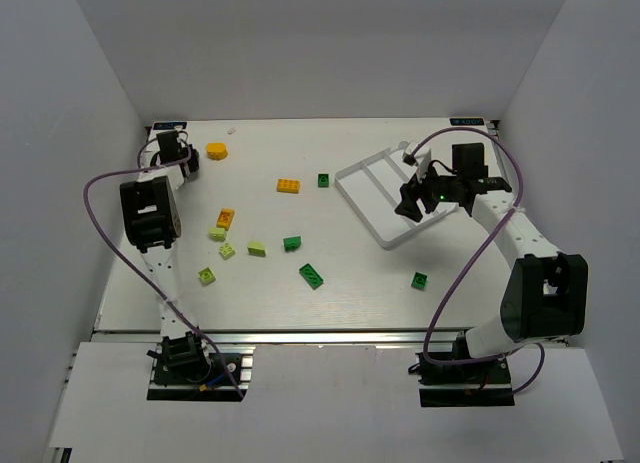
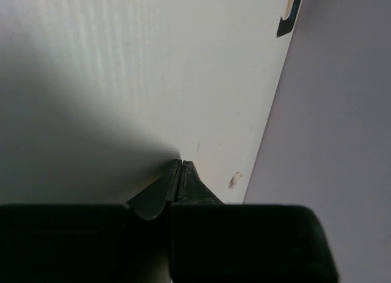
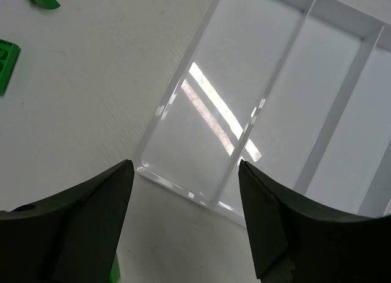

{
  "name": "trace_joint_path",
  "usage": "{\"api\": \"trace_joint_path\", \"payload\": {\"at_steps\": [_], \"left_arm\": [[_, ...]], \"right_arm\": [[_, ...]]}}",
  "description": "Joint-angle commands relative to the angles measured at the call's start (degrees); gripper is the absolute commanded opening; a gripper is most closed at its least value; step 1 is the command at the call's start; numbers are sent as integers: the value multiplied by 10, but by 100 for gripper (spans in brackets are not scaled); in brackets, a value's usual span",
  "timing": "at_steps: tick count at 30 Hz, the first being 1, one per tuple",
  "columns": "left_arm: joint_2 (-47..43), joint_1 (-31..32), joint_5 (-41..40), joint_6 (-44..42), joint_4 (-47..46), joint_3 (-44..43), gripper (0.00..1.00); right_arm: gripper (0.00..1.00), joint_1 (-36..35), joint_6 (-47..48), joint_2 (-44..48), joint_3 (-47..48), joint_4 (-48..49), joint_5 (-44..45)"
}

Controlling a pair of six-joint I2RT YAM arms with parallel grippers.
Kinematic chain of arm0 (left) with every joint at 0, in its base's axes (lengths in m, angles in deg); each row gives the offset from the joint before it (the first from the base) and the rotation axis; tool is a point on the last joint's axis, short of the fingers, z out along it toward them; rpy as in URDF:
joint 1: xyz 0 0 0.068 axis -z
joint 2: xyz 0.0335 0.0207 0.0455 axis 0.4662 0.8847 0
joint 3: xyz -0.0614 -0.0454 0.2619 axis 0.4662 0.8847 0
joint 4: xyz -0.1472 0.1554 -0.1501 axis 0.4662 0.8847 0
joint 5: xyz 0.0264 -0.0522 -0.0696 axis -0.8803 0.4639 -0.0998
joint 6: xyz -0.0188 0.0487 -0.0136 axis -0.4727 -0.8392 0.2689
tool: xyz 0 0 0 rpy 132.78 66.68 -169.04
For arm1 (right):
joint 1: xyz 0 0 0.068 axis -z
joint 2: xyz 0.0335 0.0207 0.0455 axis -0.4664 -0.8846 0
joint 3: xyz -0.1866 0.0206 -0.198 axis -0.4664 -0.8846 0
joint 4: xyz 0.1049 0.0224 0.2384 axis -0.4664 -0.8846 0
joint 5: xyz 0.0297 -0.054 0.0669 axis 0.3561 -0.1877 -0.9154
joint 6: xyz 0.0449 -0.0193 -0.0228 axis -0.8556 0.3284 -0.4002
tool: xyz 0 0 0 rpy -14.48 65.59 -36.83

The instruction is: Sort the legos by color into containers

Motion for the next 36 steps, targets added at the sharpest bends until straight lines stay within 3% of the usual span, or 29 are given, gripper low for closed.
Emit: {"api": "trace_joint_path", "payload": {"at_steps": [1,6,9,13,17,25,36], "left_arm": [[29,2,-25,30,6,-47,7],[100,2,14,36,3,-117,8],[139,2,77,36,-22,-154,8],[162,2,165,31,-68,-142,8],[155,2,240,-11,-118,-73,7],[175,2,391,-159,-57,-113,11],[205,13,556,-296,62,-171,14]], "right_arm": [[75,2,20,-6,31,-16,7],[75,1,32,-13,48,-33,17],[75,3,32,-19,56,-36,18],[75,2,22,-30,71,-37,18],[75,2,17,-33,73,-34,18],[75,0,16,-35,75,-33,12],[75,1,16,-26,67,-29,1]]}}
